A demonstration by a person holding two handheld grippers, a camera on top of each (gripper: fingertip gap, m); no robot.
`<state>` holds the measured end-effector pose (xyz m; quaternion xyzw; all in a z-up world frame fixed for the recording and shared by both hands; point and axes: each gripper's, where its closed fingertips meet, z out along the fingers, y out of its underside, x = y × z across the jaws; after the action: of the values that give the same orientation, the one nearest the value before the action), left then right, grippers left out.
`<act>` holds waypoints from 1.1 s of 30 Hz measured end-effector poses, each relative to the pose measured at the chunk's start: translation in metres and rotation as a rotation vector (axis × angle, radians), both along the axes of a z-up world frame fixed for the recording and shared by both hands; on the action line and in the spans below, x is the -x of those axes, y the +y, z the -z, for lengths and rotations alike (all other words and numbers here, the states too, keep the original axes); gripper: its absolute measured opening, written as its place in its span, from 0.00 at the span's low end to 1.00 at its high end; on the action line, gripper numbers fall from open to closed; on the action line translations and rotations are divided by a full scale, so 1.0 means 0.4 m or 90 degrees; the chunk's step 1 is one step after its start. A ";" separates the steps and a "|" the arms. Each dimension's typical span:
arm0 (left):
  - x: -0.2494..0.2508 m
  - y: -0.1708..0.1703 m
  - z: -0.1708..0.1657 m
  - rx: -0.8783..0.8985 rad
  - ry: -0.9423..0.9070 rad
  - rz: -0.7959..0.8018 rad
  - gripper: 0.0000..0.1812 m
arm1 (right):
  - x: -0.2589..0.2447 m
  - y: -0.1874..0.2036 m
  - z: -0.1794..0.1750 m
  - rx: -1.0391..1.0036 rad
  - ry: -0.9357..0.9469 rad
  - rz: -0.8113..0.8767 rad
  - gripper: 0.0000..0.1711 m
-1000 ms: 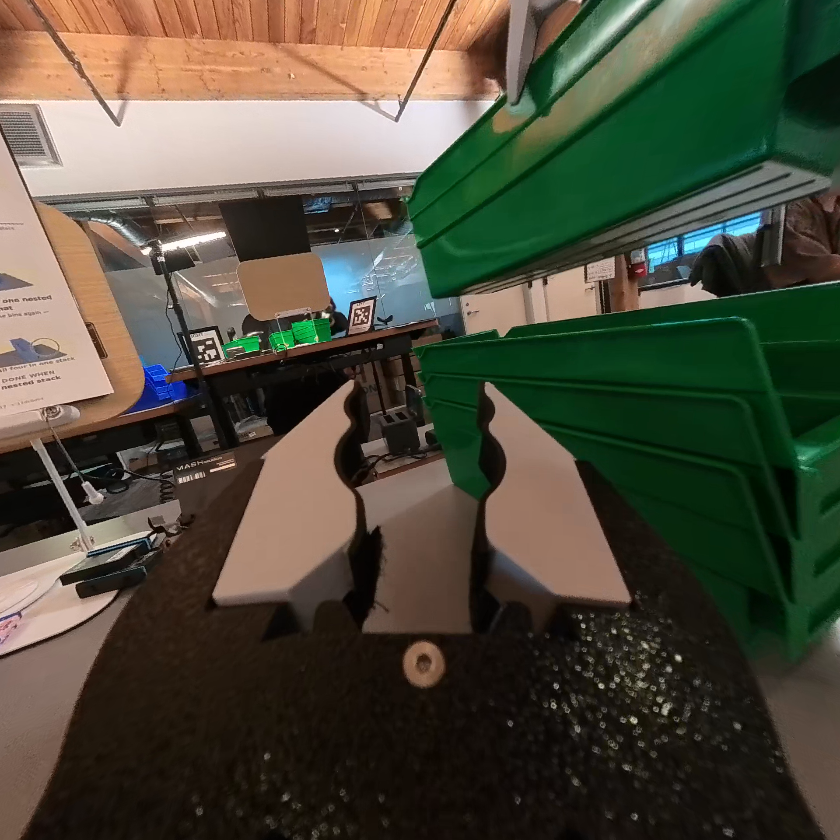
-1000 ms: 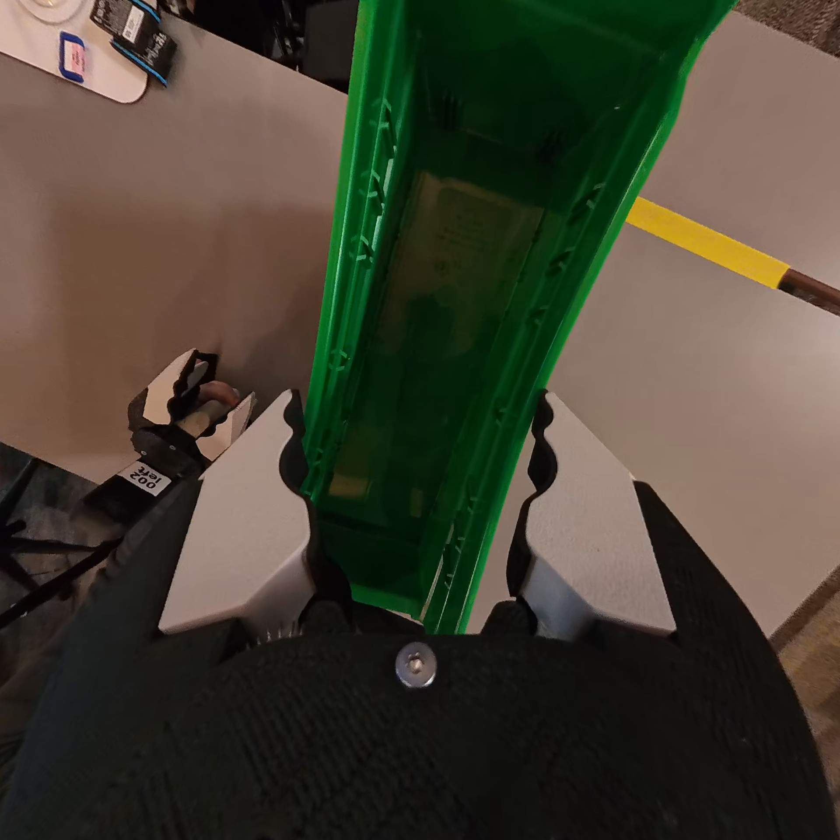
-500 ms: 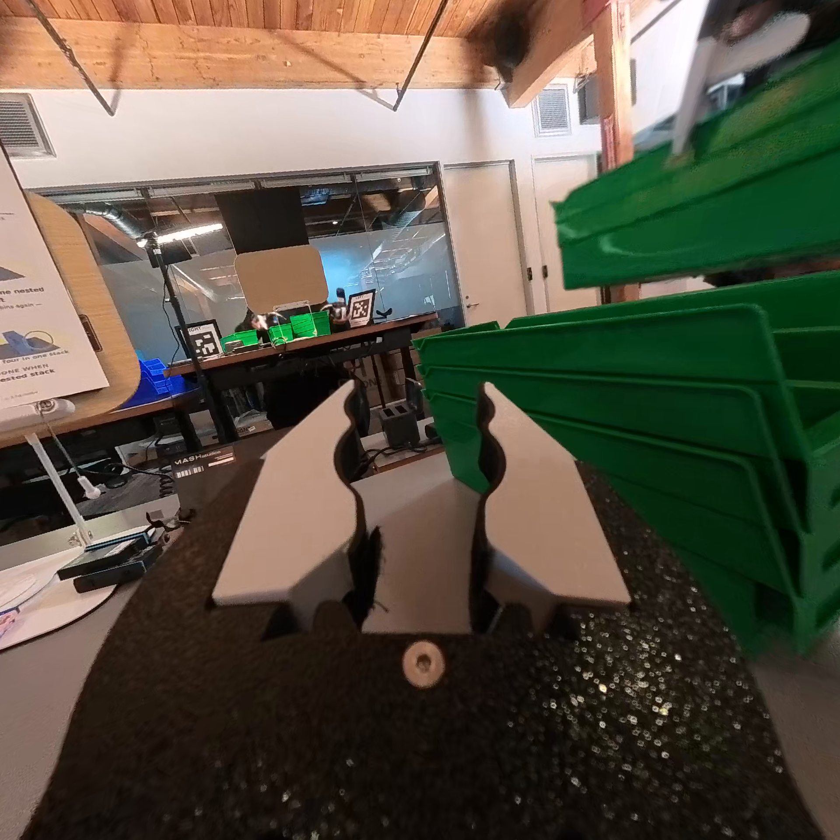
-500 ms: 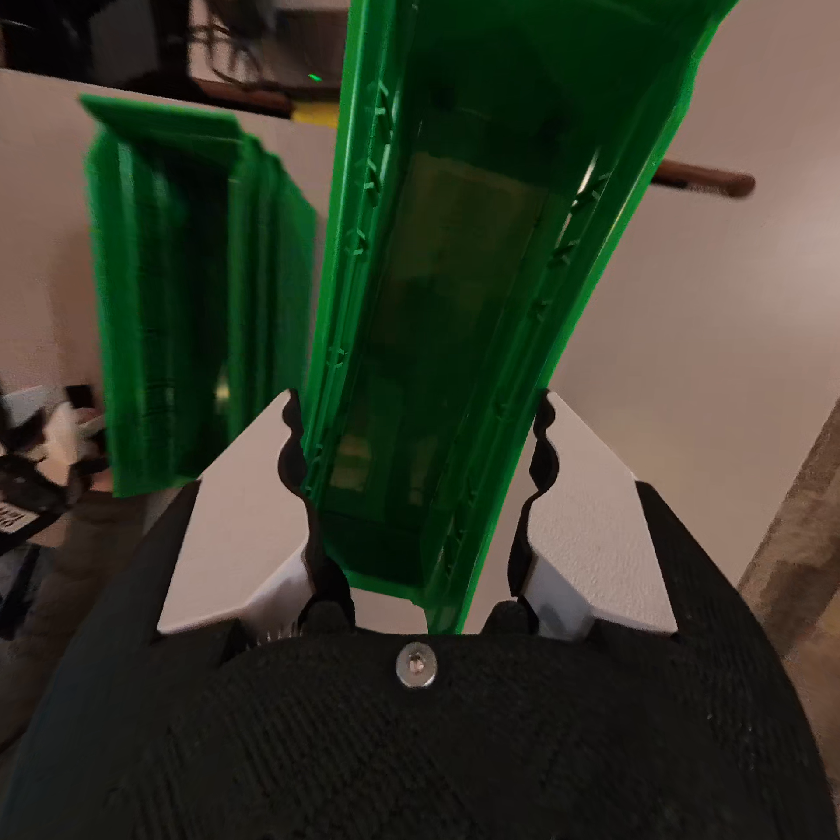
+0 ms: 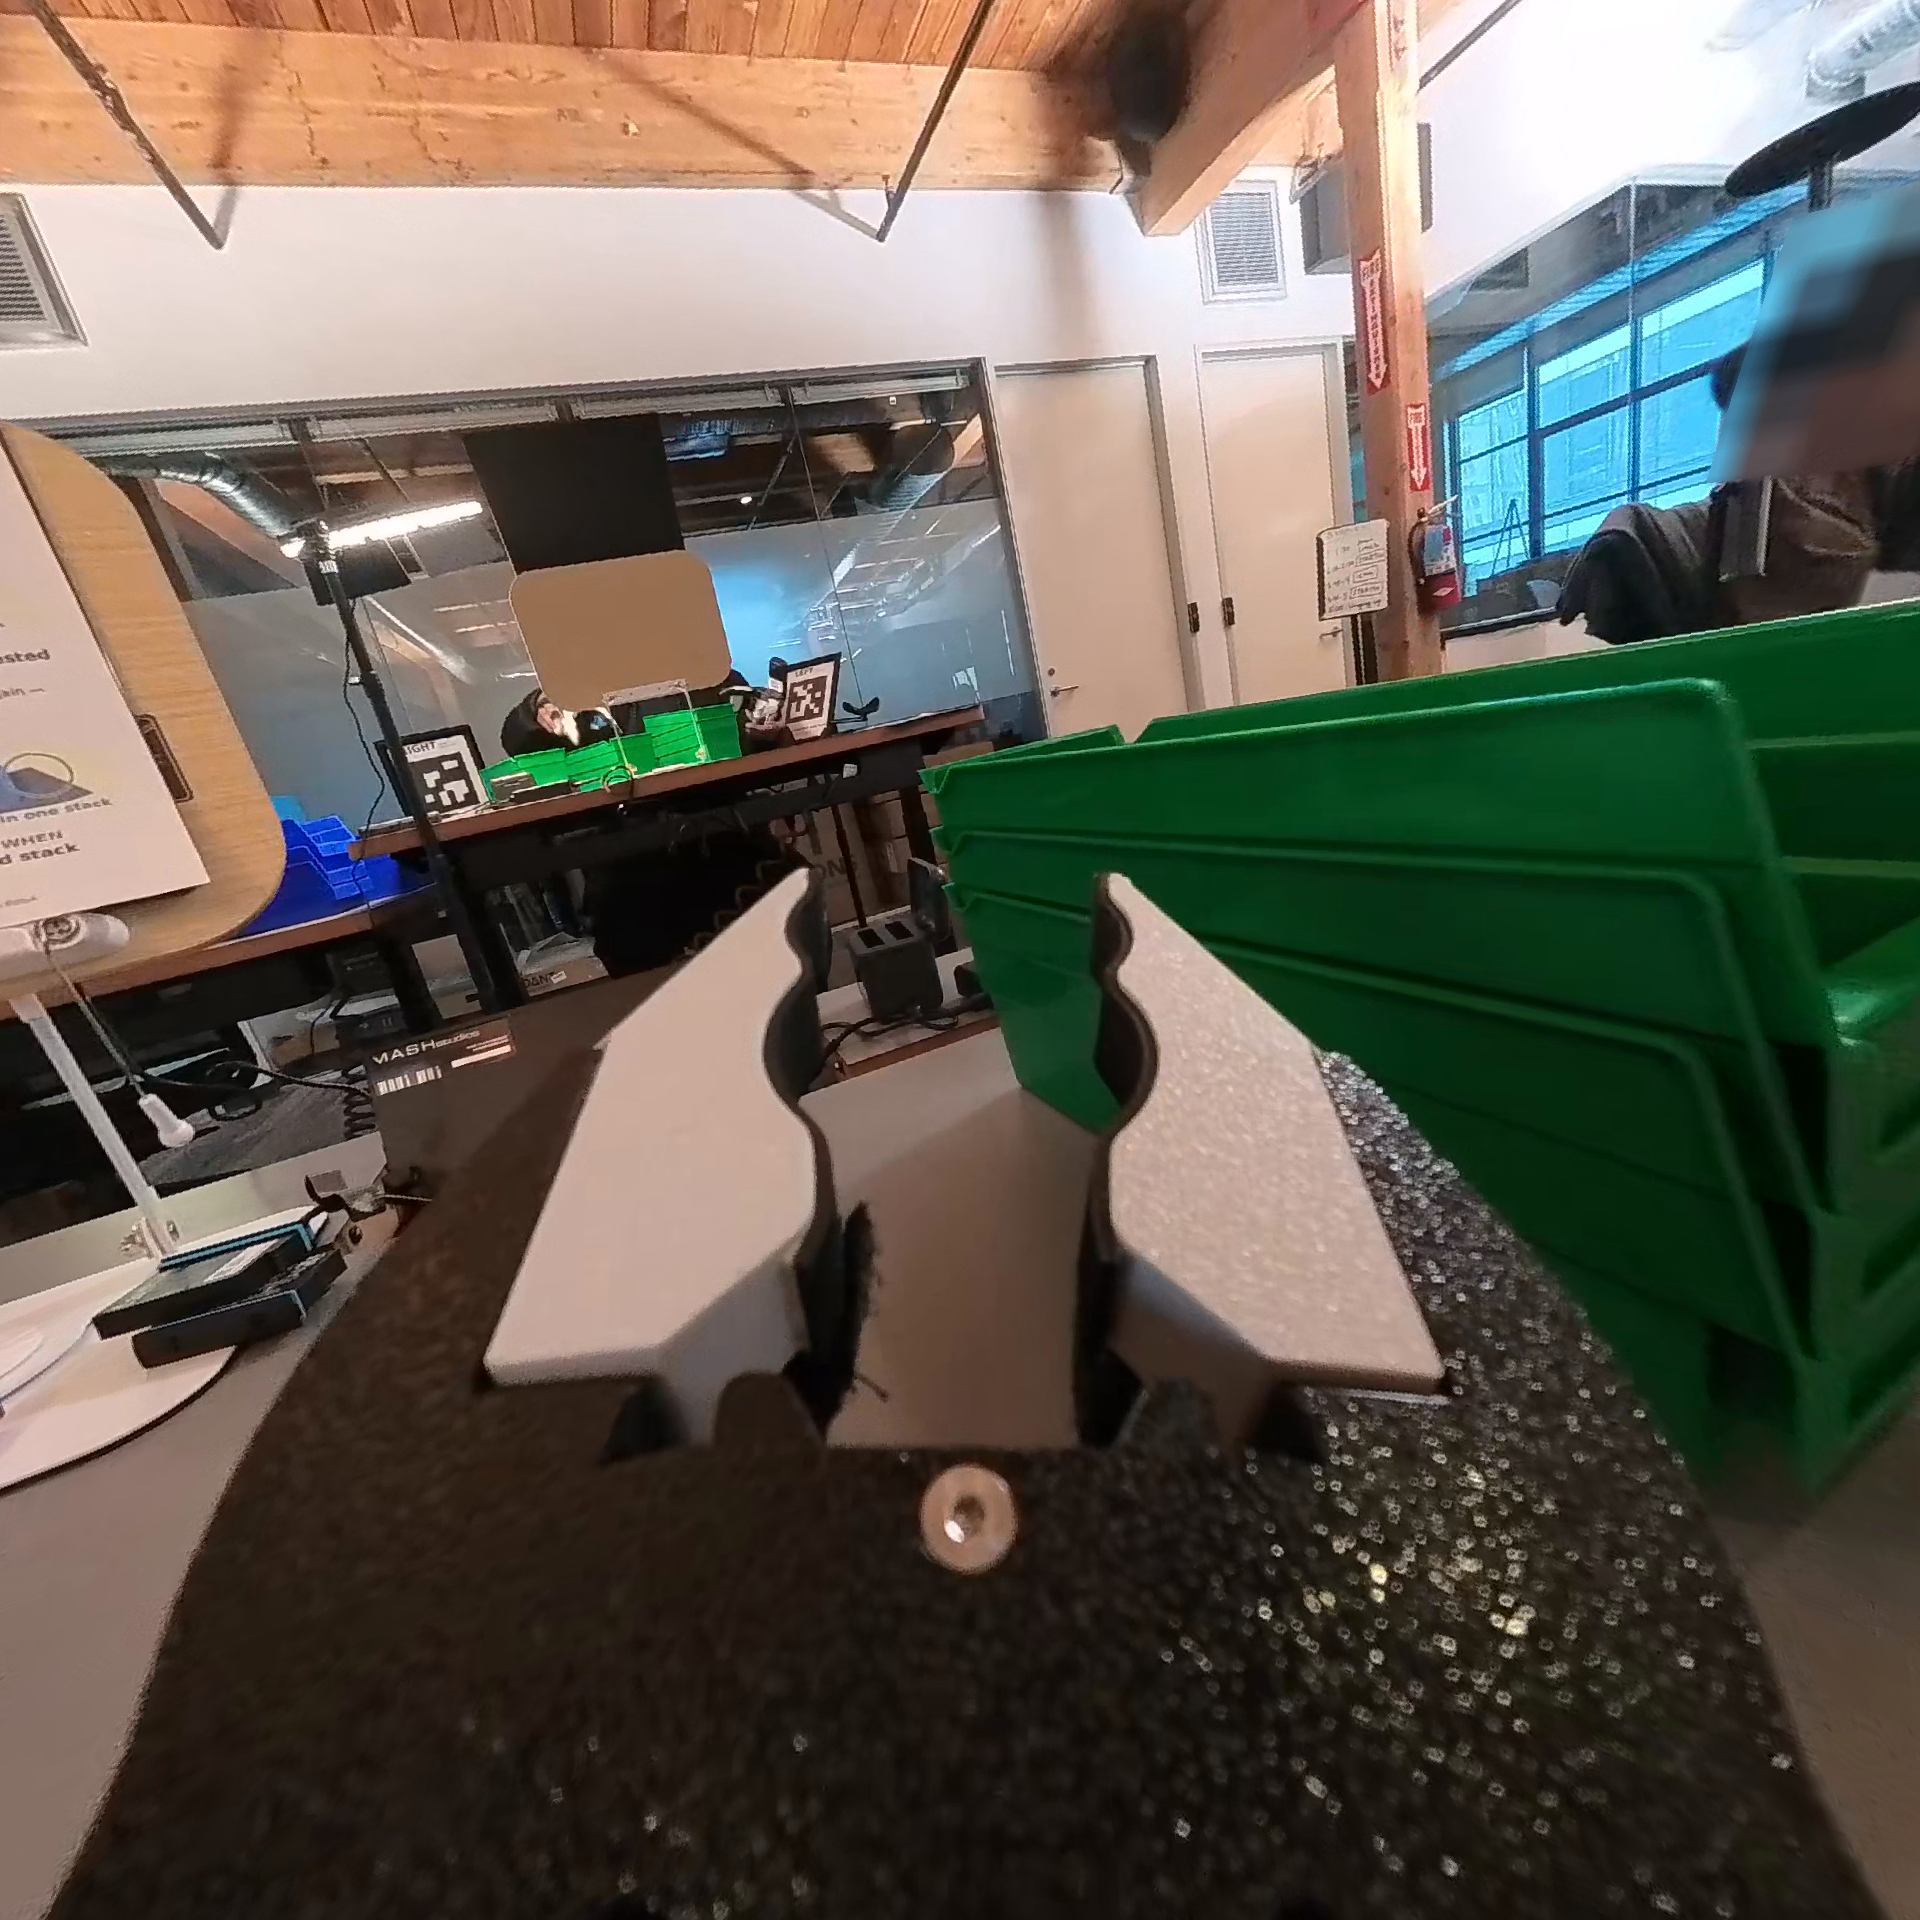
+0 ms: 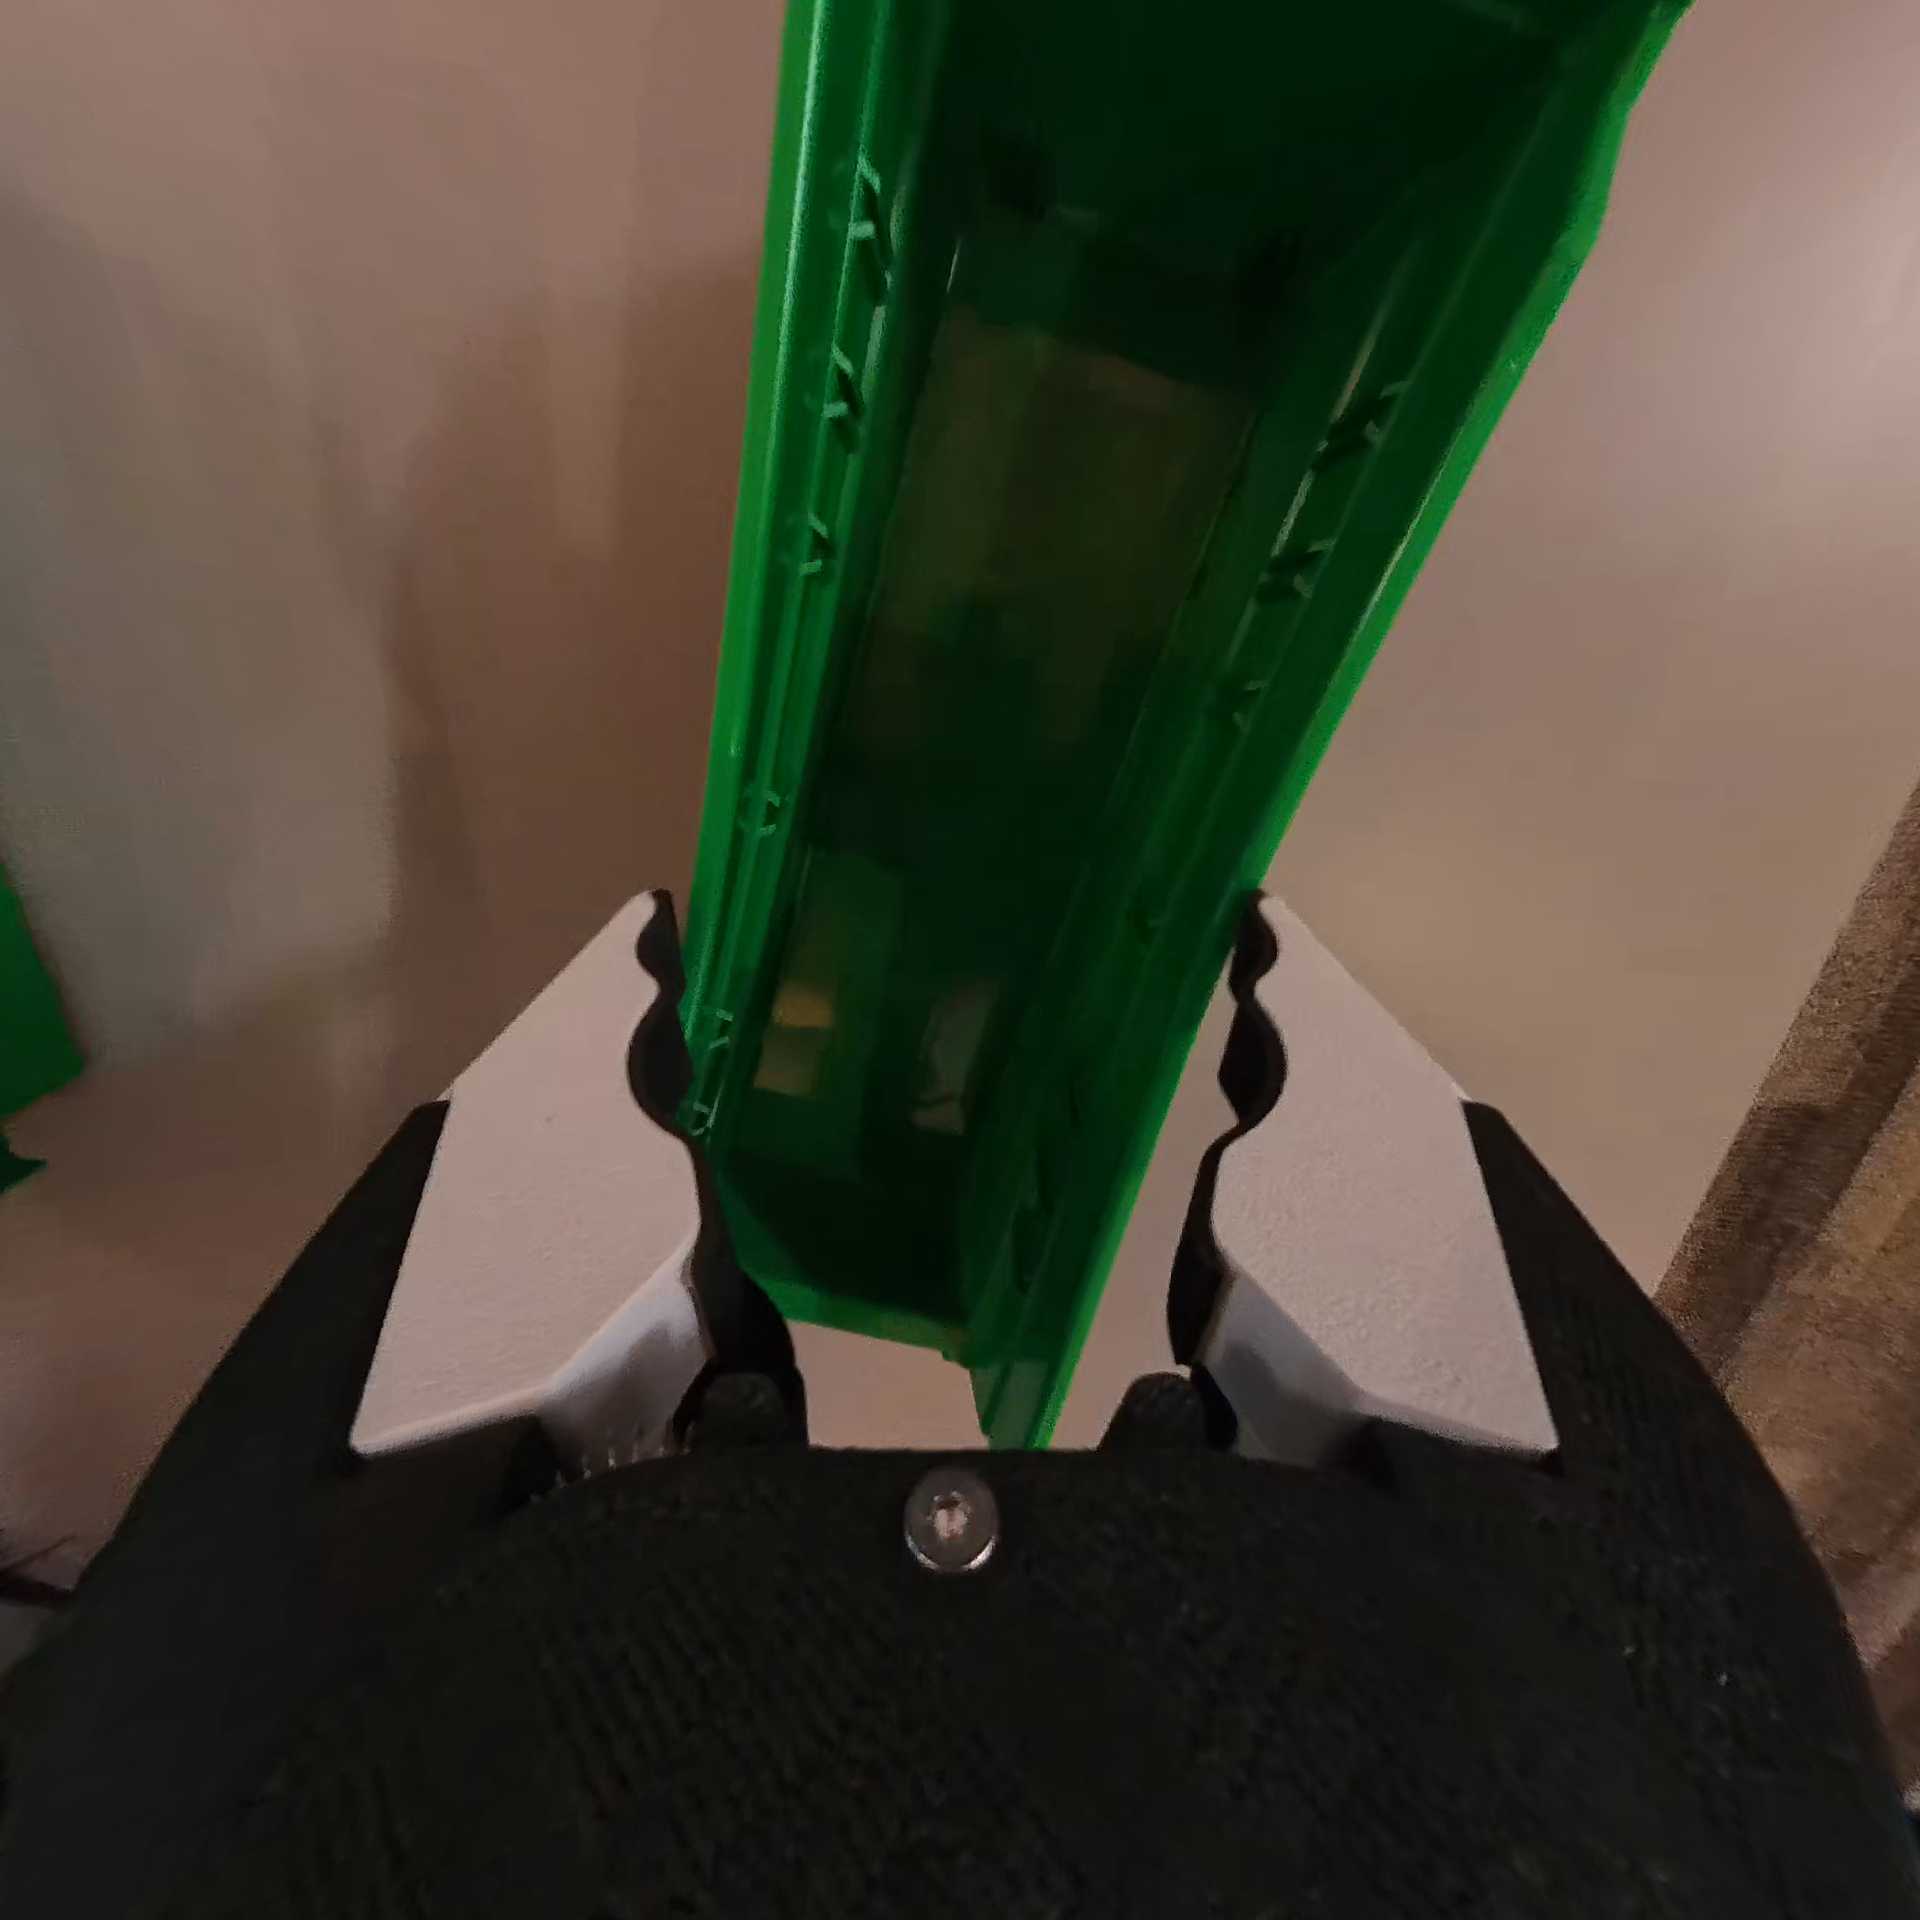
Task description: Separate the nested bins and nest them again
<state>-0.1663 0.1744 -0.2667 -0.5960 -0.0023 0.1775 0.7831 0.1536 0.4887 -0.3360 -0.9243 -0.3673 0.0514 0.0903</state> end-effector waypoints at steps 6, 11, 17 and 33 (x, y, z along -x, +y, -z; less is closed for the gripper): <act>0.004 -0.003 -0.002 -0.003 -0.005 -0.001 0.27 | 0.021 -0.013 0.001 -0.016 -0.006 -0.034 0.62; 0.005 -0.007 -0.006 -0.007 -0.007 -0.003 0.26 | 0.023 -0.018 0.006 -0.011 -0.025 -0.042 0.67; 0.011 -0.009 -0.008 -0.013 -0.016 -0.004 0.27 | 0.086 -0.023 -0.090 -0.082 0.018 -0.071 0.74; 0.023 -0.015 -0.005 -0.018 -0.038 -0.005 0.27 | 0.655 -0.496 -0.171 -0.007 0.050 -0.278 0.93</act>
<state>-0.1757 0.1686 -0.2646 -0.5899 -0.0305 0.1631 0.7902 -0.1085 0.2901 -0.2675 -0.8194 -0.5555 0.1037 0.0960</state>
